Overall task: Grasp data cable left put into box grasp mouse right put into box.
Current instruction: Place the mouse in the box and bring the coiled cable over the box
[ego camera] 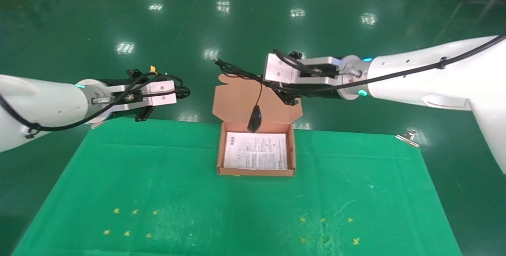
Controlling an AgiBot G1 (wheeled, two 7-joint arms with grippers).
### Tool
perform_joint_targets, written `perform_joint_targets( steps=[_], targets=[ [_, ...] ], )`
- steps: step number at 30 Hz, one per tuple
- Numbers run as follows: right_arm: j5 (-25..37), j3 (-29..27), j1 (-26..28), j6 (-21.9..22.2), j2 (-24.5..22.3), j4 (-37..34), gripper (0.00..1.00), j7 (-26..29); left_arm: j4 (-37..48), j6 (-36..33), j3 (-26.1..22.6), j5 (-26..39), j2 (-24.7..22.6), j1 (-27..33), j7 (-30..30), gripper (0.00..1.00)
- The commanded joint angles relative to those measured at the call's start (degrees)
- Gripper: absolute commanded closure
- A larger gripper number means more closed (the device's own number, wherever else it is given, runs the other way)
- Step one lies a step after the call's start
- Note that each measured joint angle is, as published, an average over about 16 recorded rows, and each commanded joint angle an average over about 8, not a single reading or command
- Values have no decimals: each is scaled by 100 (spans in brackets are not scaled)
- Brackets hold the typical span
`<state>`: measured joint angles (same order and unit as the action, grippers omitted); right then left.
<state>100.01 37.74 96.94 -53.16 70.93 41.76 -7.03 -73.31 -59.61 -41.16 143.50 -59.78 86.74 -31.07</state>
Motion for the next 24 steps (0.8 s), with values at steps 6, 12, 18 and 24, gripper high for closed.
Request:
perform_joint_targets(
  steps=[6,12,18,24],
  targets=[
    [-330,-92,-94,46,369,-618,100,-405,-86,-190,-13,244,17,-14,-222,100],
    [-432,-117,-258,190,477,-1258,100,-570,-116,-207,-13,267,17,-23,-250,100],
    [-379,-32,-386,354,577,-1955,100,-587,-121,-210,-13,272,17,-25,-256,100],
    [-412,104,-421,474,676,-2317,82,-716,-122,-210,-13,273,17,-25,-257,100]
  ],
)
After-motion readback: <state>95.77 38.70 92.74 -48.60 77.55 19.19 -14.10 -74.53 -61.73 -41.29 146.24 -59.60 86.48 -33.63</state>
